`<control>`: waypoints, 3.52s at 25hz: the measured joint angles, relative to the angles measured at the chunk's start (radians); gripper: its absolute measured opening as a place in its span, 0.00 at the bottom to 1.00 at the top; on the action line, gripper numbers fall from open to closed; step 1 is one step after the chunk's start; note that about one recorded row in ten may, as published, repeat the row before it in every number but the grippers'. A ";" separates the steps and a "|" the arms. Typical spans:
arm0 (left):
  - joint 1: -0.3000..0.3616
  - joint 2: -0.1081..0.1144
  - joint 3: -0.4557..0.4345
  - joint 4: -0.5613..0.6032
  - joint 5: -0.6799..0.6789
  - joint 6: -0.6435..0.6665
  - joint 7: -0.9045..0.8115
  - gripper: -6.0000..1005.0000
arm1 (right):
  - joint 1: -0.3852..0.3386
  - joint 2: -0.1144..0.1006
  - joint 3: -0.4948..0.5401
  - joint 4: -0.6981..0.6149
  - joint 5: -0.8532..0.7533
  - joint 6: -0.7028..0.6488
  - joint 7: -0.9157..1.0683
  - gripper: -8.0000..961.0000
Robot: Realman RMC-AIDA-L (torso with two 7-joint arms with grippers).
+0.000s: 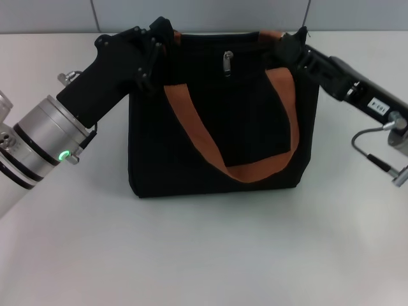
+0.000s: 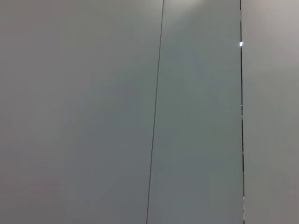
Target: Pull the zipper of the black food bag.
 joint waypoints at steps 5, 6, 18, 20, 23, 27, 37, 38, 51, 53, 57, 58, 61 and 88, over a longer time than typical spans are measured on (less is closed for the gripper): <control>0.005 0.000 0.000 -0.007 0.000 -0.001 0.003 0.04 | 0.032 0.001 -0.072 -0.122 -0.005 0.008 0.127 0.20; 0.007 0.000 0.000 -0.007 0.000 -0.001 0.003 0.04 | 0.036 0.002 -0.095 -0.142 -0.005 0.007 0.145 0.20; 0.008 0.000 0.000 -0.004 0.000 -0.020 0.004 0.04 | 0.081 0.008 -0.231 -0.205 0.004 0.143 0.165 0.20; 0.005 0.000 0.000 -0.003 0.000 -0.027 0.004 0.04 | 0.081 0.009 -0.232 -0.192 0.012 0.163 0.140 0.20; 0.000 0.000 0.000 -0.003 0.001 -0.033 0.004 0.04 | 0.083 0.010 -0.232 -0.175 0.024 0.173 0.125 0.20; -0.016 0.000 -0.010 -0.006 0.002 -0.026 0.004 0.04 | 0.098 0.010 -0.265 -0.159 0.029 0.211 0.115 0.20; -0.045 0.000 -0.016 -0.008 0.002 0.003 0.001 0.04 | 0.105 0.010 -0.271 -0.152 0.029 0.250 0.073 0.20; -0.048 0.000 -0.016 -0.009 0.002 0.003 -0.001 0.04 | 0.105 0.010 -0.271 -0.152 0.029 0.250 0.073 0.20; -0.069 0.000 -0.018 -0.026 0.005 0.007 -0.006 0.04 | 0.083 0.009 -0.310 -0.147 0.095 0.277 0.075 0.20; -0.069 0.000 -0.018 -0.026 0.005 0.007 -0.006 0.04 | 0.069 0.009 -0.310 -0.152 0.117 0.273 0.072 0.20; -0.072 -0.001 -0.018 -0.026 0.006 0.005 -0.006 0.04 | 0.075 0.008 -0.342 -0.154 0.129 0.279 0.069 0.20; -0.072 -0.001 -0.018 -0.026 0.006 0.005 -0.006 0.04 | 0.075 0.008 -0.342 -0.154 0.129 0.279 0.069 0.20; -0.073 -0.001 -0.018 -0.026 0.008 0.003 -0.006 0.04 | 0.090 0.008 -0.374 -0.147 0.134 0.299 0.069 0.20; -0.079 -0.002 -0.018 -0.035 0.007 -0.002 0.002 0.04 | 0.107 0.009 -0.410 -0.136 0.160 0.326 0.076 0.19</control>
